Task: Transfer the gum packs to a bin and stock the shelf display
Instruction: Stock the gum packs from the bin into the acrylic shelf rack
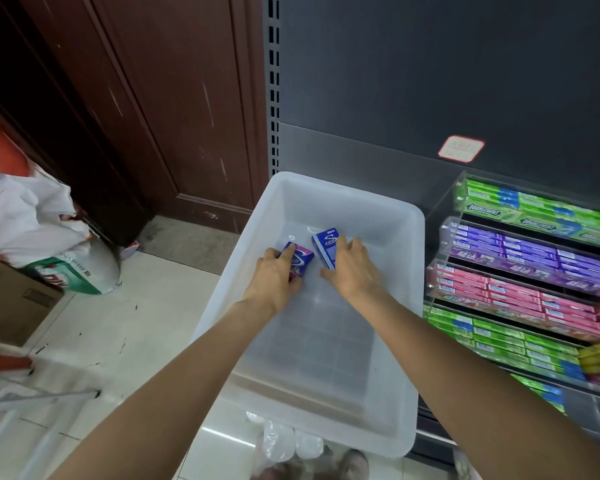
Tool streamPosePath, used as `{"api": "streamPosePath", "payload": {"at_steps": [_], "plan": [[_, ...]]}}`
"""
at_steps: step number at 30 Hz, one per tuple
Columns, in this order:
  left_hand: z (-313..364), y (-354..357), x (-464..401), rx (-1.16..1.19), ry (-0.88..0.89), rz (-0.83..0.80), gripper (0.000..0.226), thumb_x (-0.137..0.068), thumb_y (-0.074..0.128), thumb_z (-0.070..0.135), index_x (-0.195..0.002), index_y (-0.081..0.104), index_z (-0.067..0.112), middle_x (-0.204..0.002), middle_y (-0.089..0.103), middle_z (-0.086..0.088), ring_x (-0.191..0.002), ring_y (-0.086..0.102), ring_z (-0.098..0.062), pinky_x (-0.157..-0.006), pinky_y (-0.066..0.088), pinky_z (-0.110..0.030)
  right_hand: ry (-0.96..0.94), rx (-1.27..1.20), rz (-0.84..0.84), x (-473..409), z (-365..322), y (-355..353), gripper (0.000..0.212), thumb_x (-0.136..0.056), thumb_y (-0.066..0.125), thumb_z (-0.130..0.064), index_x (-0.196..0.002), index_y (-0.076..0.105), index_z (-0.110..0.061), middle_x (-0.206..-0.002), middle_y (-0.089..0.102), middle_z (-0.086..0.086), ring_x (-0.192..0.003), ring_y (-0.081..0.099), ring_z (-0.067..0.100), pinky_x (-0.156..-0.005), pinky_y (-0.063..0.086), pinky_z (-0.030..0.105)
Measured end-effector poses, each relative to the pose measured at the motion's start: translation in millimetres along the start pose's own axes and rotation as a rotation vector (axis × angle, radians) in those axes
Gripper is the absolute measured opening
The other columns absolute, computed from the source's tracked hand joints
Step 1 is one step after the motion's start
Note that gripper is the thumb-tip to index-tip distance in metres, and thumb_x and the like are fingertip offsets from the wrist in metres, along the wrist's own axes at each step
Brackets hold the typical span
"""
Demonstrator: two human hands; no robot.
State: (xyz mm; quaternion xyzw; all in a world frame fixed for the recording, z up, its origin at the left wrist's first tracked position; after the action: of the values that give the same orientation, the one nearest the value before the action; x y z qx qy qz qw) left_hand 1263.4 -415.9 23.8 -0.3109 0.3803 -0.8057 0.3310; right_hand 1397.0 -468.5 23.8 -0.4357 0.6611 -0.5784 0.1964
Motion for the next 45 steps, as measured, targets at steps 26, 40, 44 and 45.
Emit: {"api": "streamPosePath", "payload": {"at_steps": [26, 40, 44, 45], "plan": [[257, 59, 105, 1.278, 0.098, -0.377, 0.017, -0.094, 0.052, 0.01, -0.108, 0.059, 0.007, -0.094, 0.071, -0.01, -0.074, 0.07, -0.016, -0.067, 0.059, -0.029, 0.014, -1.234, 0.144, 176, 216, -148, 0.016, -0.092, 0.054, -0.009, -0.104, 0.061, -0.015, -0.104, 0.068, 0.005, -0.084, 0.067, 0.016, -0.08, 0.053, 0.035], [325, 139, 138, 0.655, 0.234, -0.04, 0.023, -0.08, 0.069, 0.003, -0.099, 0.058, 0.007, -0.1, 0.064, -0.009, -0.096, 0.059, -0.023, -0.089, 0.051, -0.046, 0.023, -1.052, 0.252, 249, 386, -120, 0.034, -0.083, 0.059, 0.013, -0.096, 0.051, -0.017, -0.101, 0.063, 0.002, -0.09, 0.062, 0.01, -0.067, 0.056, 0.024], [327, 143, 139, 0.659, 0.246, -0.003, 0.022, -0.08, 0.069, 0.003, -0.096, 0.056, 0.011, -0.097, 0.061, -0.004, -0.094, 0.057, -0.019, -0.086, 0.052, -0.049, -0.02, -0.937, 0.264, 248, 392, -105, 0.037, -0.084, 0.059, 0.011, -0.092, 0.053, -0.024, -0.099, 0.063, -0.001, -0.092, 0.063, 0.012, -0.078, 0.055, 0.039], [327, 143, 140, 0.663, 0.247, -0.004, 0.023, -0.08, 0.069, 0.003, -0.097, 0.056, 0.012, -0.096, 0.061, -0.003, -0.094, 0.057, -0.019, -0.085, 0.053, -0.049, -0.033, -0.909, 0.27, 248, 392, -102, 0.035, -0.084, 0.059, 0.01, -0.094, 0.053, -0.023, -0.1, 0.062, -0.001, -0.093, 0.063, 0.015, -0.078, 0.055, 0.038]]}}
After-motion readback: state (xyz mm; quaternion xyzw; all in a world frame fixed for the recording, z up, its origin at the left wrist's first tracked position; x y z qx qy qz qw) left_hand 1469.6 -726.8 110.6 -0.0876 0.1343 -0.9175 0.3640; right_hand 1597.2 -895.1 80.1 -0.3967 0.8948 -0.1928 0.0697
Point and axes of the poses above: each hand's wrist, its own x-axis away from the middle knuckle, its own y-axis out of the palm, z = x × y, the point moved 9 cm from there along -x, towards the middle knuckle
